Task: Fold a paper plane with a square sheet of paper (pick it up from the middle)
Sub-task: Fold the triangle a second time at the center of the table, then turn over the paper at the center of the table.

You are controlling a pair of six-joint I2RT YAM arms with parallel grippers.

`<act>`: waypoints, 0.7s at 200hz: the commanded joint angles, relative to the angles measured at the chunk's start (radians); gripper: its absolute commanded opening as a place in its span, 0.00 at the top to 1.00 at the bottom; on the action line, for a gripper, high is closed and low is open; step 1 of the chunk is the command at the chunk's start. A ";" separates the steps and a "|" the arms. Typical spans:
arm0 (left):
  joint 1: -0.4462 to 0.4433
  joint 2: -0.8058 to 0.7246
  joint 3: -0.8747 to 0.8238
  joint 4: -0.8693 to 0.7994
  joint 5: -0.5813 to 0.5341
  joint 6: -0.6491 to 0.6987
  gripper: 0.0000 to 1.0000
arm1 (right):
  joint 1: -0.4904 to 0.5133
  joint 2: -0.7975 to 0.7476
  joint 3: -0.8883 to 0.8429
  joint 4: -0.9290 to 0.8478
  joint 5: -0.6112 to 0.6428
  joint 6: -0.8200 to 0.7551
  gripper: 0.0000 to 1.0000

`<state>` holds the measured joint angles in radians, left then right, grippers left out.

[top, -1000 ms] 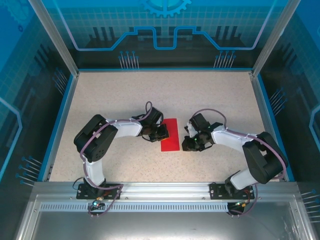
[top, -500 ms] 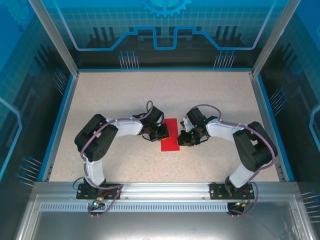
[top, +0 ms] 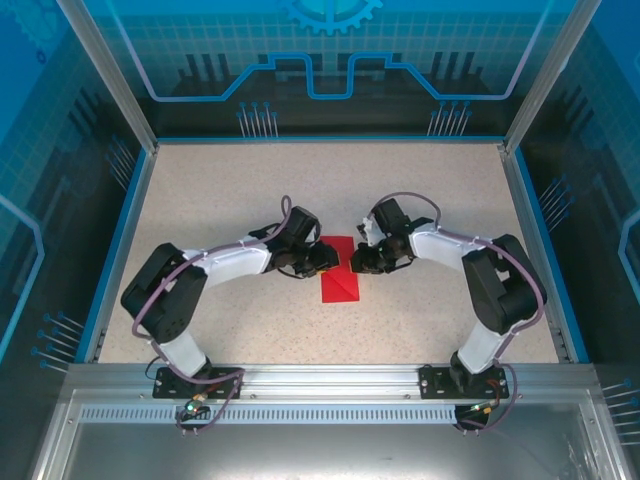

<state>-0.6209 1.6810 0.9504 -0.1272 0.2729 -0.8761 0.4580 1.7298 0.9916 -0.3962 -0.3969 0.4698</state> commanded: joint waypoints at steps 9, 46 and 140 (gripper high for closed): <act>-0.017 -0.026 -0.090 0.065 -0.009 -0.091 0.66 | -0.010 0.067 0.054 -0.032 -0.017 -0.039 0.84; -0.039 0.008 -0.111 0.130 0.021 -0.130 0.65 | -0.019 0.106 0.070 -0.040 -0.016 -0.055 0.85; -0.040 0.102 -0.055 0.164 0.050 -0.138 0.66 | -0.044 0.155 0.044 -0.007 -0.040 -0.061 0.86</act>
<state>-0.6567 1.7599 0.8577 0.0093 0.2855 -0.9966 0.4328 1.8595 1.0409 -0.4030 -0.4198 0.4244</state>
